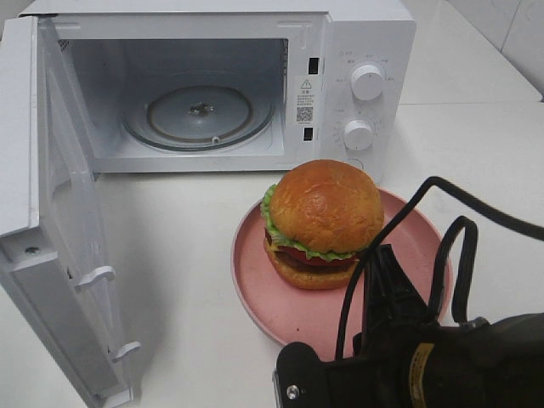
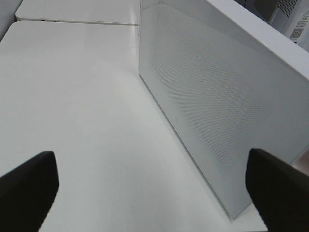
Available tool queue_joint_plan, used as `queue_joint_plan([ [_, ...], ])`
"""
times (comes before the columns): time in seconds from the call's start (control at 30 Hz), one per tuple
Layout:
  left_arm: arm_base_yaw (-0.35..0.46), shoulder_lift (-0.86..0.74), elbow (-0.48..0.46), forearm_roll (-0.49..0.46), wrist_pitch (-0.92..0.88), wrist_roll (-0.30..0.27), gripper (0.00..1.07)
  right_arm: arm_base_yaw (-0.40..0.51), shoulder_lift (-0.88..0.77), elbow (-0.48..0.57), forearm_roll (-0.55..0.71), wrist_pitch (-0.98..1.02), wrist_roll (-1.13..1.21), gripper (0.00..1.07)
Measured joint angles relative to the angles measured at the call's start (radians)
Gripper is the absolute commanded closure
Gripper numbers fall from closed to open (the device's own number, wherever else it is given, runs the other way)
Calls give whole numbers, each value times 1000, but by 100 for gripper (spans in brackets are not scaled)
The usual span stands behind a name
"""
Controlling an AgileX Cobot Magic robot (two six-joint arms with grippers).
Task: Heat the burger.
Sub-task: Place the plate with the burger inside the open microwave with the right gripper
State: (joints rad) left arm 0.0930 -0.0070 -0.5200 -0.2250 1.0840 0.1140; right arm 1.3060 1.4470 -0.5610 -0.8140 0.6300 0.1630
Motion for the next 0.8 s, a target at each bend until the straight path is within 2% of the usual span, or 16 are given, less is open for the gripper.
queue_joint_plan([
  [0.27, 0, 0, 0, 0, 0, 0, 9, -23, 0, 0, -54, -67, -70, 107],
  [0.47, 0, 0, 0, 0, 0, 0, 9, -128, 0, 1, -66, -123, -176, 107],
  [0.8, 0, 0, 0, 0, 0, 0, 9, -253, 0, 1, -66, -231, -403, 107],
])
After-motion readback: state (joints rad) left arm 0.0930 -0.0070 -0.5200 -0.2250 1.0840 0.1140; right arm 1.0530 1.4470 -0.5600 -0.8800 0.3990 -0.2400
